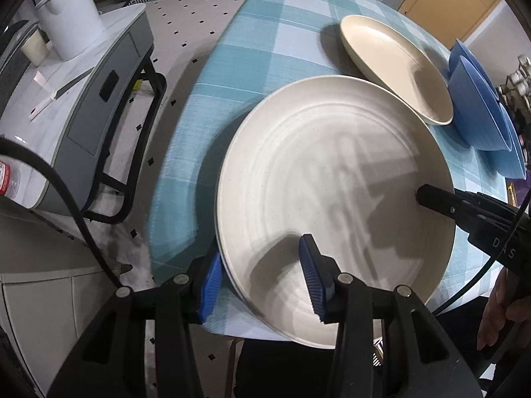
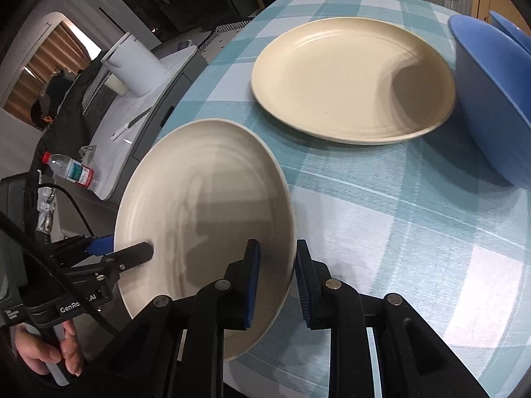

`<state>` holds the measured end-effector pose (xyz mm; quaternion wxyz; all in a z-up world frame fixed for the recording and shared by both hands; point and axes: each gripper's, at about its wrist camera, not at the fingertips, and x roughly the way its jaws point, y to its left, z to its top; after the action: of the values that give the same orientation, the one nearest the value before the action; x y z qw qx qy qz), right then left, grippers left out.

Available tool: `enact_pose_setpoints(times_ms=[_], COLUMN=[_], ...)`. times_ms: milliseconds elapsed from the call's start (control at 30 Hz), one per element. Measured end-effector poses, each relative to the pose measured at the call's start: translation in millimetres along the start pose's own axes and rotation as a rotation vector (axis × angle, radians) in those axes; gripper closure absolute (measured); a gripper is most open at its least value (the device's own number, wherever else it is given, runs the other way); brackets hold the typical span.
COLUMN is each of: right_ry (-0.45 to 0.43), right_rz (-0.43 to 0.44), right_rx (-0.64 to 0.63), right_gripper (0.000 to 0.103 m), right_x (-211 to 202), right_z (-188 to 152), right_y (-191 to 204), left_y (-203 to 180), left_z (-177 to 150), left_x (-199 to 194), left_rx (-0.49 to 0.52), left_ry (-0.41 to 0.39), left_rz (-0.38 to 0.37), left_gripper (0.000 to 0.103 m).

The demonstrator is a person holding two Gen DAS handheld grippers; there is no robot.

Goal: Organize plates and bowls
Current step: 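Lift the cream plate with both grippers and carry it over the other cream plate, then lower the held plate onto the cream plate and open both grippers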

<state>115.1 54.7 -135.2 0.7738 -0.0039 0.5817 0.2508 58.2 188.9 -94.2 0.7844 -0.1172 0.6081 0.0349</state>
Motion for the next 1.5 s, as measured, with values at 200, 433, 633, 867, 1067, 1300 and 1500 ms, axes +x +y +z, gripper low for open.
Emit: enact_pose_setpoints(times_ms=[200,433,633,867,1067,1300,1500], right_ry=[-0.009,-0.038,-0.152,-0.321,-0.462,-0.555,-0.602], right_rz=[-0.028,-0.050,-0.113,-0.115,-0.099,-0.115,-0.174], right_rx=[0.028,-0.001,-0.063,-0.136,-0.163,-0.095,-0.095], right_gripper=[0.081,0.079,0.061,0.048,0.029,0.026,0.023], right_x=[-10,-11,-29,-71,-108,-135,-158], right_z=[-7,-12,-16,-30,-49,-69,-86], right_y=[-15,-13,-9,-6,-12,-38,-49], left_y=[-16,-13,-8,-9,-36,-77,-113], left_z=[2,7,6,-1,-16,-32,-42], left_x=[4,6,3,-25,-61,-95,-107], left_rx=[0.031,0.007,-0.059,-0.087,0.010,0.093,0.163], left_ry=[0.005,-0.004,-0.007,-0.116,-0.274,-0.492,-0.647], left_rz=[-0.011,-0.042,0.037,0.002,0.037,0.005,0.027], left_gripper=[0.059,0.057,0.055,0.049,0.048,0.021,0.012])
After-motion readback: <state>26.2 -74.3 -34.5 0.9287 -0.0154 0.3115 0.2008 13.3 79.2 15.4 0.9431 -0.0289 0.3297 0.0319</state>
